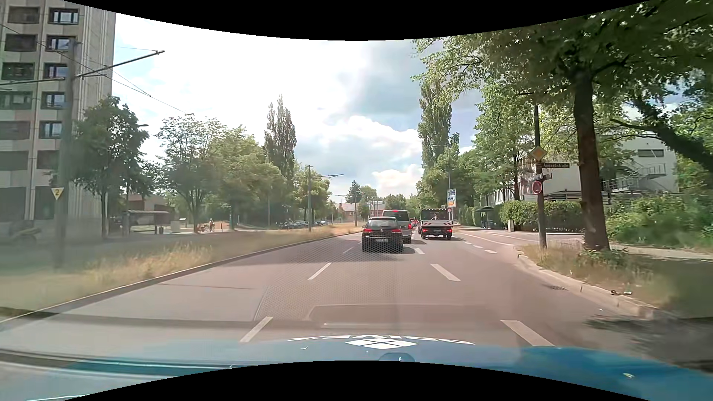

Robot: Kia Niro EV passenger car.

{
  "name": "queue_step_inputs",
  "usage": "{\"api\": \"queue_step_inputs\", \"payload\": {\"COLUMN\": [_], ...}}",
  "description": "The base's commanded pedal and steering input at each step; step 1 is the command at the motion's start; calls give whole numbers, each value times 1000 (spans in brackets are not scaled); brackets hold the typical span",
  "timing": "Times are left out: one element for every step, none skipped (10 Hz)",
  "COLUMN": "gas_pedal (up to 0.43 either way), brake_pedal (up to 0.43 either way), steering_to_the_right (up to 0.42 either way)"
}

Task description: Follow the waypoints while adhering to traffic rules and regulations

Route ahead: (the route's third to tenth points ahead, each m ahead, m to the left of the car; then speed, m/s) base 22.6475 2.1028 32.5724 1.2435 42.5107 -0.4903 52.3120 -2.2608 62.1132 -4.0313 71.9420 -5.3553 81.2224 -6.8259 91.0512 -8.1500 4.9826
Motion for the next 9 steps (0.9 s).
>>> {"api": "queue_step_inputs", "payload": {"gas_pedal": [0, 0, 0, 0, 0, 0, 0, 0, 0], "brake_pedal": [0, 0, 55, 104, 152, 177, 183, 183, 183], "steering_to_the_right": [17, 17, 17, 18, 19, 19, 19, 18, 17]}}
